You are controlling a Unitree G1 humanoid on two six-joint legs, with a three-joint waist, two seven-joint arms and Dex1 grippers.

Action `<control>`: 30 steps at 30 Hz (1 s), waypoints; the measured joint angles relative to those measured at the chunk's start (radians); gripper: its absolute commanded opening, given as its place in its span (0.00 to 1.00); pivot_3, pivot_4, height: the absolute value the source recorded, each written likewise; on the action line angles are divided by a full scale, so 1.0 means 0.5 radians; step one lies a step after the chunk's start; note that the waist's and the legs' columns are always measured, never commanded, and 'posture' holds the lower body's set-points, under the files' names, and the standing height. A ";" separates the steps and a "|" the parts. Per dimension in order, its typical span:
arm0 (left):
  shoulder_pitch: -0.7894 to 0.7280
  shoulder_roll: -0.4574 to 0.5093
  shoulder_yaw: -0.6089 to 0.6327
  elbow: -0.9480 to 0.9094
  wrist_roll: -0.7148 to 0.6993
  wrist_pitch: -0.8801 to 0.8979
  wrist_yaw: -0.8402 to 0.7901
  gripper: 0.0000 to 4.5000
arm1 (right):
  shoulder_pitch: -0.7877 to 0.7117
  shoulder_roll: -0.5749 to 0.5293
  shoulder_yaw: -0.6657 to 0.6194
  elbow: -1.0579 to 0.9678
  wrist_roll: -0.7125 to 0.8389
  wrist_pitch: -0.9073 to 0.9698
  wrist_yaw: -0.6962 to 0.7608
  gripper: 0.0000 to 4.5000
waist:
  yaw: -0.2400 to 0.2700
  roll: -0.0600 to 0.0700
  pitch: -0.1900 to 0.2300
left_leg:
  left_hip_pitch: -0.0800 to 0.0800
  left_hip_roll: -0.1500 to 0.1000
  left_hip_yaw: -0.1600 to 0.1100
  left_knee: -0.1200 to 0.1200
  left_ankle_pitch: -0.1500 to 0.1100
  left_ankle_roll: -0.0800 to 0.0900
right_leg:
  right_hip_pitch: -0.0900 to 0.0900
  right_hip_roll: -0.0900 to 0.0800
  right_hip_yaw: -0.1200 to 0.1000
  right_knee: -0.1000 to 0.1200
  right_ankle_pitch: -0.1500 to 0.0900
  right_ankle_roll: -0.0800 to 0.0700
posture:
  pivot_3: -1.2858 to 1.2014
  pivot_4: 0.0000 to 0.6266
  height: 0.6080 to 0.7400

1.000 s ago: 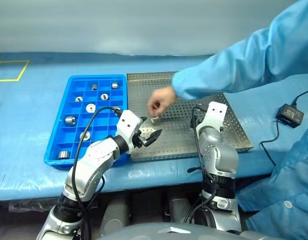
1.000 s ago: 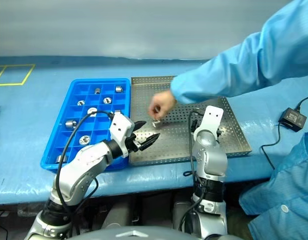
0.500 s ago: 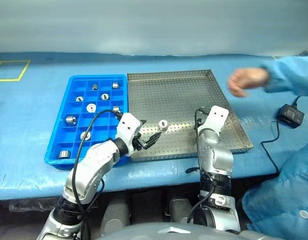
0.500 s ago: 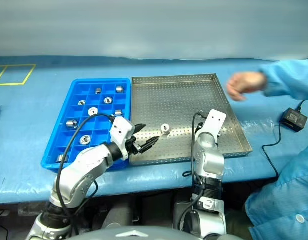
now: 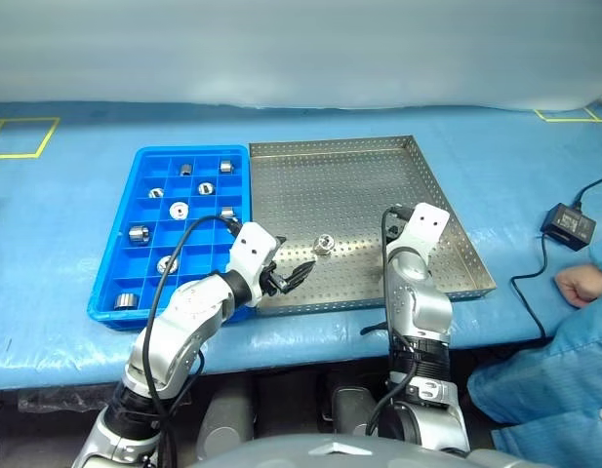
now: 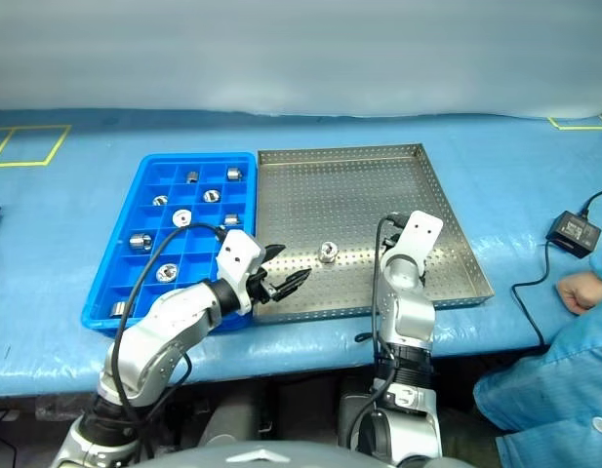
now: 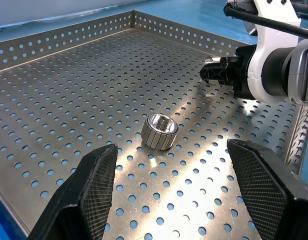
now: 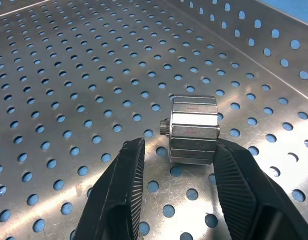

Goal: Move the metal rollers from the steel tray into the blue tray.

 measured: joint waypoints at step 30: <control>0.240 0.330 0.568 -0.502 0.039 0.456 0.197 0.85 | -0.073 -0.462 0.783 -0.854 0.798 0.695 1.353 0.16 | 0.047 0.001 0.001 | 0.004 0.007 0.003 0.001 0.000 -0.001 | -0.002 0.004 0.010 0.006 -0.001 -0.001 | 0.57 0.24 1.00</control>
